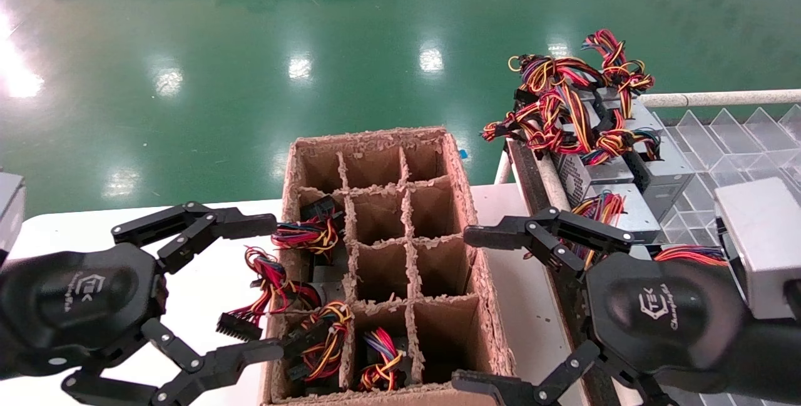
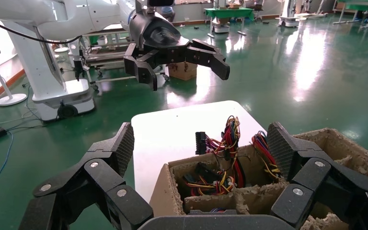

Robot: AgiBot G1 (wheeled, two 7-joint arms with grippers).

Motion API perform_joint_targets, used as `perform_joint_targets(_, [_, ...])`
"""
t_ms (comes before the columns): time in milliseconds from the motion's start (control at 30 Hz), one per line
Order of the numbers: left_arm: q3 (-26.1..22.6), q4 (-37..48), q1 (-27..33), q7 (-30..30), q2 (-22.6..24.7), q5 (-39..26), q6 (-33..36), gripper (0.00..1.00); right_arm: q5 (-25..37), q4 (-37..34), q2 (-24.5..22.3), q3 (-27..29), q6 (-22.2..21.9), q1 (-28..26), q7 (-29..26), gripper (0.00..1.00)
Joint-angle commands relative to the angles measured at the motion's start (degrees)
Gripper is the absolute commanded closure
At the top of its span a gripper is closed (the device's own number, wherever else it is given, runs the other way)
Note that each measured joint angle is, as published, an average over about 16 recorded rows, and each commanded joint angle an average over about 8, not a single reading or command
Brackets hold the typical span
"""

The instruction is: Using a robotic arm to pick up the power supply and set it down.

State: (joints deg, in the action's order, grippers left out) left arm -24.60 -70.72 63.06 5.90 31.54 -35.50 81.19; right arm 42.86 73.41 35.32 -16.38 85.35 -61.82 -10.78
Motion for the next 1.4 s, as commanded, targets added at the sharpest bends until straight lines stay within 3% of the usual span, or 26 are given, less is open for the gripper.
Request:
perform_joint_targets(33, [0.00,0.00,0.00,0.00,0.00,0.00,0.00,1.00,-0.27,0.02,-0.13,0.15,0.04,0.15,0.06,0.00])
perform_joint_targets(367, [0.00,0.00,0.00,0.00,0.00,0.00,0.00,1.00,10.84,-3.77,6.47,-6.31,0.01,-7.25,-0.54,0.00])
perform_joint_targets(667, [0.00,0.00,0.00,0.00,0.00,0.00,0.00,1.00,18.03,-16.16,18.12,-12.50,2.85,-15.66,2.76,0.00])
perform_joint_targets(1100, [0.00,0.00,0.00,0.00,0.00,0.00,0.00,1.00,22.18,-34.44,33.73,-17.51,2.51,-21.82,11.48,0.00])
perform_joint_targets(1133, [0.00,0.00,0.00,0.00,0.00,0.00,0.00,1.00,22.23,-36.11,34.80,-17.60,2.18,-22.24,12.10,0.02])
perform_joint_targets(1200, [0.00,0.00,0.00,0.00,0.00,0.00,0.00,1.00,22.39,-39.46,36.84,-17.74,1.41,-23.09,13.30,0.17])
perform_joint_targets(1400, [0.00,0.00,0.00,0.00,0.00,0.00,0.00,1.00,23.50,-46.83,41.04,-18.57,-1.39,-25.15,16.57,0.88])
